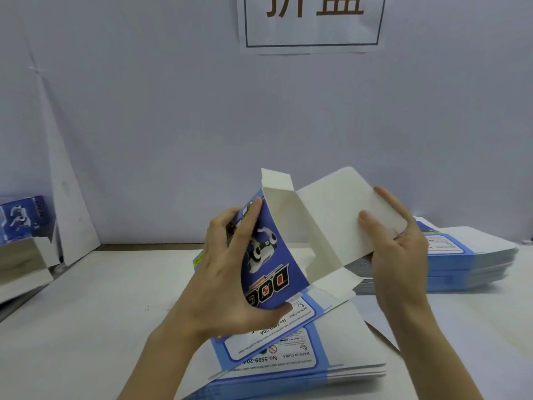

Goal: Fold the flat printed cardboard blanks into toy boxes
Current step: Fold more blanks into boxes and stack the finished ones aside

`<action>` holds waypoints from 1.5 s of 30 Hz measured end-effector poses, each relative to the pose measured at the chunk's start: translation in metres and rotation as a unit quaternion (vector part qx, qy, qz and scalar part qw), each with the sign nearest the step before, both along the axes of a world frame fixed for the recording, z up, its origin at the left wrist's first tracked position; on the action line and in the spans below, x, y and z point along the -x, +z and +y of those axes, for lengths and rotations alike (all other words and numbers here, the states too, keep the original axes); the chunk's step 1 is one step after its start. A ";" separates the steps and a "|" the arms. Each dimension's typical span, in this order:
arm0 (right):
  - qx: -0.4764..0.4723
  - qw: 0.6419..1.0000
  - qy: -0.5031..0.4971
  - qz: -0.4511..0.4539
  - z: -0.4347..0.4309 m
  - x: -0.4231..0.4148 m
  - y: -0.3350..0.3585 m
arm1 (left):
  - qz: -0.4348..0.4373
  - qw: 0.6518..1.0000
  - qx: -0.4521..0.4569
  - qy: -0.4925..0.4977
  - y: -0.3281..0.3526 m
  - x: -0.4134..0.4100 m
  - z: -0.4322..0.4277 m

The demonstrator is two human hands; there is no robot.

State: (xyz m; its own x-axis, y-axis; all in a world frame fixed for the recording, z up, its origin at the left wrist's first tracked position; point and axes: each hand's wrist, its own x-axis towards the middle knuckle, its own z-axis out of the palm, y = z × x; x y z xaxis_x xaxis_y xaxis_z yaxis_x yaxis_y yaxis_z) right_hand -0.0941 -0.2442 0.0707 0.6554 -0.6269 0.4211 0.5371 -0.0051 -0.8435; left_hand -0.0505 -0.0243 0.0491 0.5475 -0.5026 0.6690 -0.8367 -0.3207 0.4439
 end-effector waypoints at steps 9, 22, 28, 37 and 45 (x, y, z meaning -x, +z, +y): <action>-0.019 0.994 0.106 -0.029 -0.002 0.002 0.004 | -0.074 0.993 -0.058 0.078 -0.004 -0.001 -0.003; 0.027 0.997 0.076 -0.016 0.004 0.006 0.007 | -0.144 0.981 -0.062 0.117 -0.008 -0.001 -0.009; 0.003 0.998 0.066 -0.022 -0.001 0.001 0.003 | -0.164 0.972 -0.044 0.162 -0.014 -0.003 -0.018; 0.322 0.848 0.342 0.248 0.015 -0.001 -0.013 | 0.279 0.881 0.324 0.203 0.015 -0.011 -0.036; 0.078 0.940 0.324 0.070 0.018 -0.017 -0.024 | 0.305 0.875 0.374 0.044 0.009 -0.004 -0.028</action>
State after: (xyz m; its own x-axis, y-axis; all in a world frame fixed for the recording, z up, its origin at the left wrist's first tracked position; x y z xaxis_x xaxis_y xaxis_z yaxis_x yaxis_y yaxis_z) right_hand -0.0771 -0.2264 0.0470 0.9341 -0.0144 0.3567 0.3545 0.1549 -0.9221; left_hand -0.0466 -0.0527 0.0584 0.9318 0.0131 0.3628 -0.3580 0.2001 0.9120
